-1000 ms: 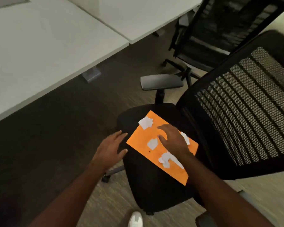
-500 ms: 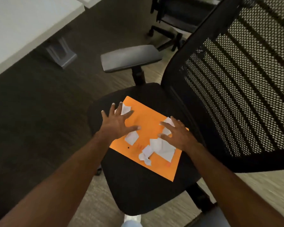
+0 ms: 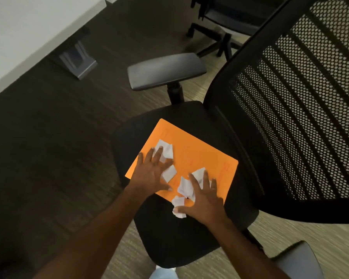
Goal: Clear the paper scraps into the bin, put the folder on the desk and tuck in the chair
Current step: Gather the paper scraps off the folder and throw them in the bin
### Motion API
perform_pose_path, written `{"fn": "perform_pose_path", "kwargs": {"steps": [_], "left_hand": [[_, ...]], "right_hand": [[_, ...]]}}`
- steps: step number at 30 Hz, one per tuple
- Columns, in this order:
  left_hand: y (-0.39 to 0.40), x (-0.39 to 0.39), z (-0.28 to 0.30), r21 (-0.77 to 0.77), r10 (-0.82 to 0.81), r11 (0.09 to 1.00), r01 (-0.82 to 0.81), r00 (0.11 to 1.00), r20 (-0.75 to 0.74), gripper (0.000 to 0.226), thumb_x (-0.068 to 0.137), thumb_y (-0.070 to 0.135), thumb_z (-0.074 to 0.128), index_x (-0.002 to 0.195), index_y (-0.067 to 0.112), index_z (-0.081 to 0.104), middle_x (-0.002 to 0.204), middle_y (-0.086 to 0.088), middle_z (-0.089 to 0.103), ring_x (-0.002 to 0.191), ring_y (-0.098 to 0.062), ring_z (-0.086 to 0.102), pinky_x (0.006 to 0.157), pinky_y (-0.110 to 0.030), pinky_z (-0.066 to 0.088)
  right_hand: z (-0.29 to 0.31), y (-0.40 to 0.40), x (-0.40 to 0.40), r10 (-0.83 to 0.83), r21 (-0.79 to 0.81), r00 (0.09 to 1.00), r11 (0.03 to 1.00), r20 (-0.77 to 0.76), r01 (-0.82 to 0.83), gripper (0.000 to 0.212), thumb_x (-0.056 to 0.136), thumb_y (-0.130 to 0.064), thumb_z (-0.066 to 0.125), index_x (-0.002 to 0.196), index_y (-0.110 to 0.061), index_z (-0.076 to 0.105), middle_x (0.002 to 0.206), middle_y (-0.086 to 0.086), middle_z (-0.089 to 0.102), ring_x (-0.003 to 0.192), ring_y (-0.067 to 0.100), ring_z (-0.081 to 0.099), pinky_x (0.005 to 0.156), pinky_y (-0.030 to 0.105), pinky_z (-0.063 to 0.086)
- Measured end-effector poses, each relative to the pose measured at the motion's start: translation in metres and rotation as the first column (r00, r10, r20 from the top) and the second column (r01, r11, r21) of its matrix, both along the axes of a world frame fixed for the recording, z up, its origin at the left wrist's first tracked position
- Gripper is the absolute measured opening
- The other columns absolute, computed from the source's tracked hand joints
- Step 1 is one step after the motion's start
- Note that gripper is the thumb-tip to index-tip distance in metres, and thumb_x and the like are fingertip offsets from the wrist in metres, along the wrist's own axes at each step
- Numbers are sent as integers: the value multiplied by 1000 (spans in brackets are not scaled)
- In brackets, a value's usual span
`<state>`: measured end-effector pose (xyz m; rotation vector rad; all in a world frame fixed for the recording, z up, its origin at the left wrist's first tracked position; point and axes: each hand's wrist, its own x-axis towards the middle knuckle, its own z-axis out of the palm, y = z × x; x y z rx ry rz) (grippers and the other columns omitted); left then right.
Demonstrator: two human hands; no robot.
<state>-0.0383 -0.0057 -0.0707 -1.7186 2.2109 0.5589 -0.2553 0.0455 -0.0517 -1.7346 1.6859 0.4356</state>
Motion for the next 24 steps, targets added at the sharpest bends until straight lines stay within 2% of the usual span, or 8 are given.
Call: {"fn": "perform_pose_path", "kwargs": {"steps": [4, 8, 12, 15, 20, 24], "left_hand": [[4, -6, 3, -98, -6, 995, 3, 999, -35, 75, 79, 69, 63, 145, 47, 35, 158, -6, 27, 142, -32, 29, 114, -51, 30], [6, -12, 5, -163, -22, 987, 12, 998, -57, 58, 89, 51, 64, 142, 45, 42, 144, -5, 44, 120, -27, 48, 97, -41, 44], [2, -15, 11, -158, 17, 987, -29, 997, -78, 46, 93, 35, 63, 137, 42, 52, 138, -5, 50, 113, -25, 52, 91, -38, 48], [-1, -17, 15, -161, 22, 987, -31, 998, -58, 44, 92, 25, 67, 133, 39, 58, 135, -5, 52, 110, -24, 55, 86, -36, 52], [-7, -16, 19, -175, 80, 980, -91, 994, -68, 31, 94, 15, 60, 121, 26, 71, 129, -3, 58, 106, -22, 58, 79, -33, 55], [-8, -17, 18, -187, 83, 978, -96, 994, -75, 29, 95, 17, 62, 121, 27, 70, 125, 0, 58, 102, -20, 58, 76, -31, 53]], "right_hand": [[-3, 8, 10, 55, -88, 991, 994, -119, -66, 106, 79, -71, 62, 154, -48, -10, 167, 7, -18, 153, 44, -5, 106, 66, 40], [-4, 12, 12, 86, -131, 989, 986, -120, -102, 93, 85, -60, 62, 152, -53, -2, 168, 6, -6, 152, 42, 7, 106, 58, 42], [-2, 19, 10, 156, -197, 980, 964, -121, -177, 78, 92, -57, 55, 153, -54, 6, 168, 6, 7, 150, 37, 18, 108, 49, 43], [0, 21, 11, 177, -193, 979, 962, -99, -193, 72, 95, -53, 53, 154, -53, 12, 168, 4, 9, 151, 35, 19, 110, 45, 43], [2, 18, 7, 203, -241, 979, 952, 26, -191, 54, 98, -42, 55, 148, -51, 38, 166, -4, 22, 148, 22, 27, 104, 35, 46], [0, 13, 0, 153, -288, 986, 949, 69, -127, 41, 99, -36, 57, 137, -50, 54, 160, -11, 36, 142, 14, 36, 102, 27, 45]]}}
